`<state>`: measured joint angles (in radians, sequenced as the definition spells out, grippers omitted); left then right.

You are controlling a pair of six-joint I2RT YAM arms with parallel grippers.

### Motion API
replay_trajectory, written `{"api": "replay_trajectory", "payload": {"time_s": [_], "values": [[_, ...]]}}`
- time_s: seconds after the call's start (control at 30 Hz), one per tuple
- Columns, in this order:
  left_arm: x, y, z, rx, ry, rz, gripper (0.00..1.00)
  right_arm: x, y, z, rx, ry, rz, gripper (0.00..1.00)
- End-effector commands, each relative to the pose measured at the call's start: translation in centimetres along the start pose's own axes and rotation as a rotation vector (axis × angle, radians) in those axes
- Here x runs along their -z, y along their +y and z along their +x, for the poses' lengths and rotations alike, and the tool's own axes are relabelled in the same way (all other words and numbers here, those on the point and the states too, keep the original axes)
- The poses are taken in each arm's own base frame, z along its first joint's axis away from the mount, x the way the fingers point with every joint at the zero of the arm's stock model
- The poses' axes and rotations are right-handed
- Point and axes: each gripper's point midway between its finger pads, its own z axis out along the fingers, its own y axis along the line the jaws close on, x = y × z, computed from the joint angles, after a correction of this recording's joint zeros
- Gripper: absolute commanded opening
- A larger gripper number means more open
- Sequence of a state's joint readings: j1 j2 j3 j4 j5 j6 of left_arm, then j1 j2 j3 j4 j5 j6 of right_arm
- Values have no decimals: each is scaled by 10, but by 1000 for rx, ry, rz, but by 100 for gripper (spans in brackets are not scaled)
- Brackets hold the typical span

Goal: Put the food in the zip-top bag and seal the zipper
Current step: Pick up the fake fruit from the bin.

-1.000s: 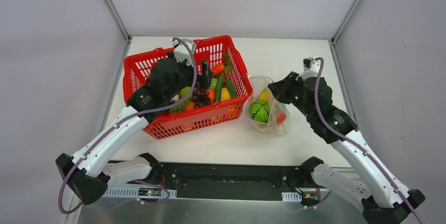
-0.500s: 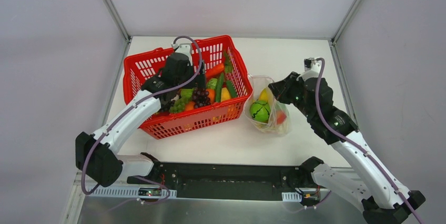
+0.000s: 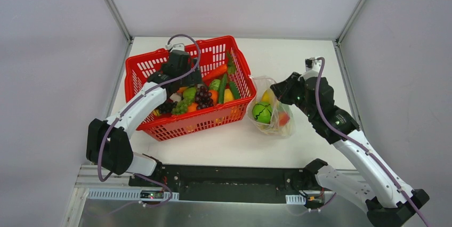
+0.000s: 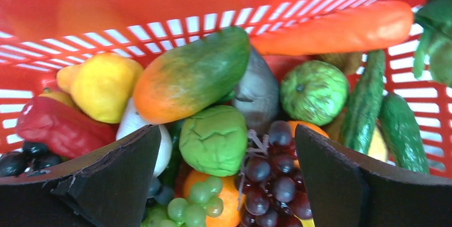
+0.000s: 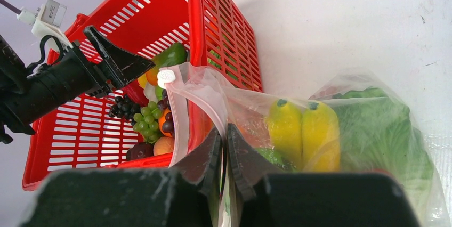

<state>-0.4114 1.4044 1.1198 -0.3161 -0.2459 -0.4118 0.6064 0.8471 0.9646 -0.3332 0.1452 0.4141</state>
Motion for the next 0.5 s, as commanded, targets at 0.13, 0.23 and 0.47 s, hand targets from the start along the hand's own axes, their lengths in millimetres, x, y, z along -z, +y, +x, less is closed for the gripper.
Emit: {"api": "replay_trajectory", "payload": {"time_s": [0.13,0.23,0.47], "values": [[6,43,16,142,14,-161,99,5,14,-19,6,-51,-38,10],[9,60,16,175,-25,-229,99,5,12,-19,8,-57,-33,10],[-24,50,-18,145,-59,-104,99,7,14,-15,7,-47,-53,11]]}}
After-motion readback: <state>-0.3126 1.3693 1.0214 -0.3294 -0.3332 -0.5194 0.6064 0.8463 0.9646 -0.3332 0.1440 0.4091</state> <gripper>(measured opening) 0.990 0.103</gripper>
